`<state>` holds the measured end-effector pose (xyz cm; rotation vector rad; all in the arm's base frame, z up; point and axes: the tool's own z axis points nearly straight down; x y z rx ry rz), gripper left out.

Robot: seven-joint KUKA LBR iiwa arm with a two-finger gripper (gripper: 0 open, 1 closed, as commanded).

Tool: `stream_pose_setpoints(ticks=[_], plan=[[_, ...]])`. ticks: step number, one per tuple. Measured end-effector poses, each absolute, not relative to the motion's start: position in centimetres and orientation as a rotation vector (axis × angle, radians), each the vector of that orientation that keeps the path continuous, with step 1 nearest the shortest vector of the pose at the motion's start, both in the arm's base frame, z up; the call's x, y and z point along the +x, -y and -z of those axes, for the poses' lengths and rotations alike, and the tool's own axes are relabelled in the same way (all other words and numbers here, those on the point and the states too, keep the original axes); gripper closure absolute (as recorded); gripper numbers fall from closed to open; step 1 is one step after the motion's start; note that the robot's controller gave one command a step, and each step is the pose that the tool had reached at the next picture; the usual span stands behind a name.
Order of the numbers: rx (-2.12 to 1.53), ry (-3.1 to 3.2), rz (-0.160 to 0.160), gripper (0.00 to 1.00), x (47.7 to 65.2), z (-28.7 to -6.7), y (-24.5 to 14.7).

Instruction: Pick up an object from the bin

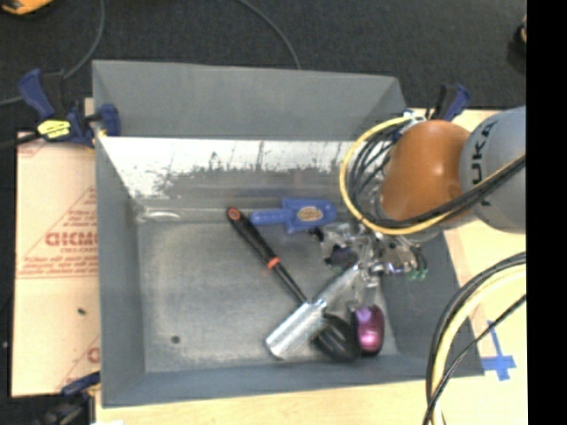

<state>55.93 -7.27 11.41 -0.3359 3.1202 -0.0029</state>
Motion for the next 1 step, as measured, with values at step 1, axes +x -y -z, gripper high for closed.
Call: stream_pose_setpoints(ticks=[1], plan=[[-0.406,-3.105,0.008,0.00,52.28,-16.29,7.20]])
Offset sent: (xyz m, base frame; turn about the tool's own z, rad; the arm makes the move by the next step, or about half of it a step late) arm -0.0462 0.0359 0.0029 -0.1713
